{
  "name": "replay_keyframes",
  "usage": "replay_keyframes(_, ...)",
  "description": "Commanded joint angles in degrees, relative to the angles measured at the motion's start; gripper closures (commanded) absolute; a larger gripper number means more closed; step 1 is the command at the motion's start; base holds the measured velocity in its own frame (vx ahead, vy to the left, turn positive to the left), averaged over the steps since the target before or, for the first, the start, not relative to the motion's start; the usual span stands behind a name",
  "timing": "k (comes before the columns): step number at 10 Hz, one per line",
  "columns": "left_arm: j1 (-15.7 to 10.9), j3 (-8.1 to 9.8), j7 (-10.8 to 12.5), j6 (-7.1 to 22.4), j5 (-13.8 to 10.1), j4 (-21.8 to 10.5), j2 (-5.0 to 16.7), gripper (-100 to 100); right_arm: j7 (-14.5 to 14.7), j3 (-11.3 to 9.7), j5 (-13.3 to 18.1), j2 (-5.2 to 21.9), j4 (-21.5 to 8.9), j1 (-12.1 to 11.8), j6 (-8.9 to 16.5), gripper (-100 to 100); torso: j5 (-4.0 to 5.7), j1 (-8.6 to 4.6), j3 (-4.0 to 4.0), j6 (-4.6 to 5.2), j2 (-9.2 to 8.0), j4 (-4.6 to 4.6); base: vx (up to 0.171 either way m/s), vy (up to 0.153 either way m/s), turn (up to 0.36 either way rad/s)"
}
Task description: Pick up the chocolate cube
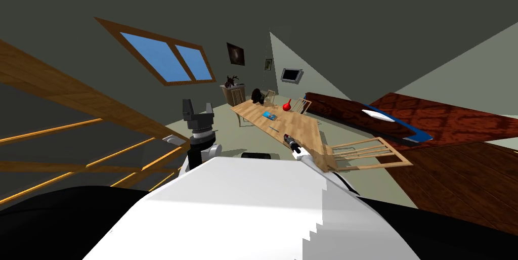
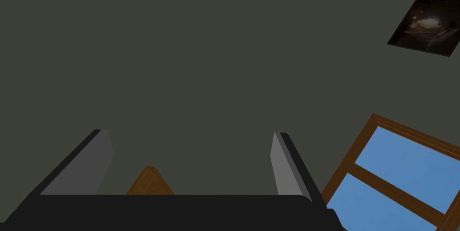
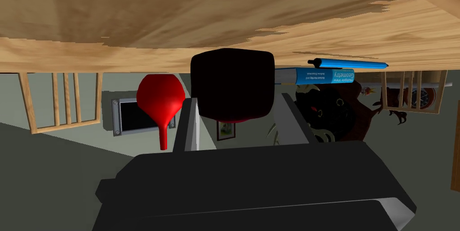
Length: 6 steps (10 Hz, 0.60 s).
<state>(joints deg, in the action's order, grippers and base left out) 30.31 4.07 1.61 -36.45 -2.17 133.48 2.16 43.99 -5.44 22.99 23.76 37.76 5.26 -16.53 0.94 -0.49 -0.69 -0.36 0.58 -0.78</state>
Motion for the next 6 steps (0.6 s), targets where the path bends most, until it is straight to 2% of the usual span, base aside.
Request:
replay_keyframes(1, 0.0, 0.0, 0.0, 0.0, 0.0, 0.0, 0.0, 0, -0.88, 0.82, 1.37, -0.47, 2.63, -0.85, 1.32, 100, 0.0, 0.0, 0.0, 0.0, 0.0, 0.0, -0.033, -0.033, 0.104)
replay_keyframes(2, 0.0, 0.0, 0.0, 0.0, 0.0, 0.0, 0.0, 0, -2.45, 2.66, 3.81, -1.46, 4.7, -2.69, 3.63, 100, -0.03, 0.01, 0.0, -0.01, 0.03, 0.04, -0.039, -0.051, 0.157)
replay_keyframes(3, 0.0, 0.0, 0.0, 0.0, 0.0, 0.0, 0.0, 0, -2.45, 2.66, 4.07, -1.46, 6.1, -2.69, 3.63, 100, -0.02, -0.05, 0.0, 0.0, 0.01, 0.02, -0.042, -0.05, 0.086)
replay_keyframes(4, 0.01, 0.0, 0.0, 0.0, 0.0, 0.0, 0.0, 0, -4.01, 4.51, 6.42, -2.44, 8.51, -4.54, 5.95, 100, -0.04, -0.05, 0.02, 0.03, 0.0, 0.04, -0.052, -0.043, 0.171)
replay_keyframes(5, 0.0, 0.0, 0.0, 0.0, 0.0, 0.0, 0.0, 0, -4.01, 4.51, 6.78, -2.44, 9.56, -4.54, 5.95, 100, -0.02, -0.03, 0.03, 0.0, -0.04, 0.03, -0.048, -0.035, 0.081)
replay_keyframes(6, 0.01, 0.0, 0.0, 0.0, 0.0, 0.0, 0.0, 0, -5.57, 6.35, 9.12, -3.43, 11.78, -6.38, 8.26, 100, -0.05, 0.0, 0.03, 0.04, -0.02, 0.04, -0.052, -0.041, 0.142)
